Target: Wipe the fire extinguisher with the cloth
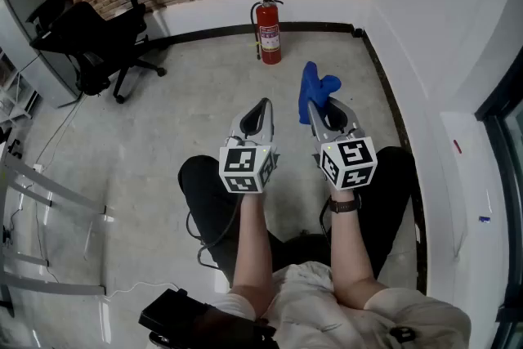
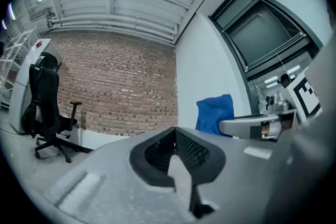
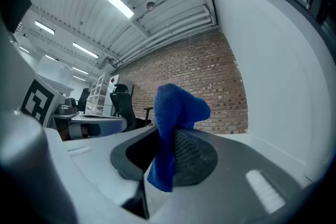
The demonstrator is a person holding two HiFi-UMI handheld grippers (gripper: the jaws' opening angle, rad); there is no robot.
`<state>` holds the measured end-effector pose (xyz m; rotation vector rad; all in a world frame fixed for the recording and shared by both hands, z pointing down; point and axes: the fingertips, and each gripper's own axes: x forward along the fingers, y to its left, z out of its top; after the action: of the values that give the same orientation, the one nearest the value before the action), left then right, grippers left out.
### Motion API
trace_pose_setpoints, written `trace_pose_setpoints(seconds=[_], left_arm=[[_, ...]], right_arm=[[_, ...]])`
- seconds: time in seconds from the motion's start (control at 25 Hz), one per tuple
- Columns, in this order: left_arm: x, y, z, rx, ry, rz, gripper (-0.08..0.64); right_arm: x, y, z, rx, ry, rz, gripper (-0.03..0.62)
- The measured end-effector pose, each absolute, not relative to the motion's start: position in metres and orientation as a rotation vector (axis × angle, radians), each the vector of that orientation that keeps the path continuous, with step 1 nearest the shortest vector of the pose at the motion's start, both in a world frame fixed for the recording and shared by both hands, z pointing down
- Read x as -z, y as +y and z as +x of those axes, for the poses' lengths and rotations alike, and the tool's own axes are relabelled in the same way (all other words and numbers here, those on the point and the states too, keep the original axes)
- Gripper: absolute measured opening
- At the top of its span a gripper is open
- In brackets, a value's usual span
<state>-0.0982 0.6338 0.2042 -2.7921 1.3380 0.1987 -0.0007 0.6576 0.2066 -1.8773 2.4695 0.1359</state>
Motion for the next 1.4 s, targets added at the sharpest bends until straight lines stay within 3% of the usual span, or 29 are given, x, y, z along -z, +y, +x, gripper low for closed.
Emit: trace_pose_setpoints(seconds=[0.48,0.96,1.4], left_arm=[[-0.214,0.620,-0.083,-0.172,1.321,-2.837,0.000],[-0.255,0.482,-0.085,-0.145,1.471,-2.864,0.000],[-0.239,0.360,-0.082,-0.152,1.554,-2.800,0.000]], right_arm=[[-0.238,0.635,0.000,0.007,2.491,-1.858,0.072],[-0.258,0.496,-0.012,0.059,2.593,-1.756,0.072],[-0.258,0.357,0.016,0.163,2.597,-1.714,0.072]])
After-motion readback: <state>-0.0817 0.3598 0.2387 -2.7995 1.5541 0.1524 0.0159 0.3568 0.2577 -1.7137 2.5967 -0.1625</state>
